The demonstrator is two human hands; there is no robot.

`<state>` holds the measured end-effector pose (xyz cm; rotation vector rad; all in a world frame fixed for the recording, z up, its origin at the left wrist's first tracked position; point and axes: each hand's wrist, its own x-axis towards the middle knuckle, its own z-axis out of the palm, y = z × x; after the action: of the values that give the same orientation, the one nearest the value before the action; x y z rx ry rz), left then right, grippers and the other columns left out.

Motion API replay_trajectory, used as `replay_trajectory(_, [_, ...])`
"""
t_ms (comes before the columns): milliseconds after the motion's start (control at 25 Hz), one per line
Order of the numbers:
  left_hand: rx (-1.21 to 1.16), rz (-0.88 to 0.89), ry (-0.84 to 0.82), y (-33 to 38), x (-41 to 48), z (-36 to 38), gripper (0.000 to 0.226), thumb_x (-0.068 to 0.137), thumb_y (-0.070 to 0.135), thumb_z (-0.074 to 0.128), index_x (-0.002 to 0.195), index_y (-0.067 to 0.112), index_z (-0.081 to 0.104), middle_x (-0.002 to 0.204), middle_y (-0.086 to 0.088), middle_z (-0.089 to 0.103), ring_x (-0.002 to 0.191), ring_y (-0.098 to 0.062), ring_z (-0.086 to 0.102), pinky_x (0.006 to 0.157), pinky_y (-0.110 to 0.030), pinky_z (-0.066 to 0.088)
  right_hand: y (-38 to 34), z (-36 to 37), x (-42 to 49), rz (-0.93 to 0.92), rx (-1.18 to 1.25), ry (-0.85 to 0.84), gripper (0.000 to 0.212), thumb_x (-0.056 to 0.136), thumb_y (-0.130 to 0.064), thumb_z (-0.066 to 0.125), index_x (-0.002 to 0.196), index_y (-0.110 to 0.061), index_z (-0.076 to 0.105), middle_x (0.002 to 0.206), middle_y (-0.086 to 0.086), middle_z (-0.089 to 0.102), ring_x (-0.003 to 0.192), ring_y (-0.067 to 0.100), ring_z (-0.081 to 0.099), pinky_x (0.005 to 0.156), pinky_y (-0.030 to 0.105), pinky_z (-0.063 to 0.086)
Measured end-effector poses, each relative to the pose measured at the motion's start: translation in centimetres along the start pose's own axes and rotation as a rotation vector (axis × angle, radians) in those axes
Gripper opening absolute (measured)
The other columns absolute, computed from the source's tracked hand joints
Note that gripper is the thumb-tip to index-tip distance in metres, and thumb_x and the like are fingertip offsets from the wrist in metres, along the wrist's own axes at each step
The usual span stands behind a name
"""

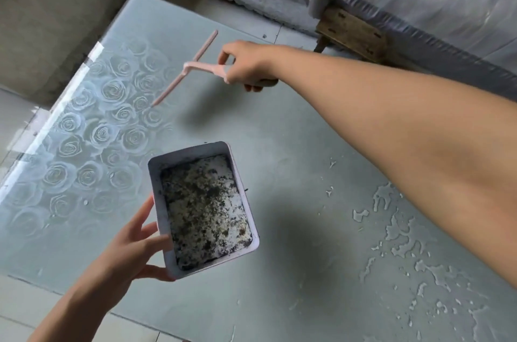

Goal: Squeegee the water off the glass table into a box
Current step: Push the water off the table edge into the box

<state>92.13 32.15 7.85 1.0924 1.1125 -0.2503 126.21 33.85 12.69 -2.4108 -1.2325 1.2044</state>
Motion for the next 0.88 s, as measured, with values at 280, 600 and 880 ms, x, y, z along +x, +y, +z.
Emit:
replay_trajectory(280, [0.143, -0.051, -0.073, 2.5, 3.4, -3.8, 0.092, 0.082, -0.017, 0.049, 0.141, 0.052, 0.031, 0.102, 0.004, 0.073, 0.087, -0.018, 0.071, 0.053, -0.042, 0.057, 6.8, 2.4, -4.4, 0.131, 0.002, 0.031, 0.027, 0.091, -0.026, 0.049, 0.117, -0.023, 0.055, 0.066, 0.005, 0.057, 0.039, 0.015, 0.045, 0.036, 0.021, 0.037])
replay_trajectory(600, [0.211, -0.039, -0.115, 6.3, 4.6, -5.9, 0.096, 0.082, -0.016, 0.052, 0.140, 0.056, 0.028, 0.114, 0.001, 0.067, 0.086, -0.015, 0.071, 0.057, -0.049, 0.058, 11.1, -0.4, -15.3, 0.327, -0.300, -0.049, 0.036, 0.091, -0.028, 0.050, 0.126, -0.037, 0.054, 0.124, -0.001, 0.063, 0.109, 0.027, 0.059, 0.088, 0.032, 0.045])
replay_trajectory(880, [0.280, -0.022, -0.151, 7.9, 5.6, -5.4, 0.096, 0.081, -0.015, 0.052, 0.138, 0.059, 0.027, 0.113, 0.002, 0.068, 0.087, -0.017, 0.071, 0.059, -0.052, 0.058, 7.3, -4.0, 0.4, 0.353, -0.207, 0.111, 0.040, 0.089, -0.021, 0.038, 0.123, -0.036, 0.055, 0.076, 0.007, 0.058, 0.051, 0.024, 0.051, 0.044, 0.023, 0.041])
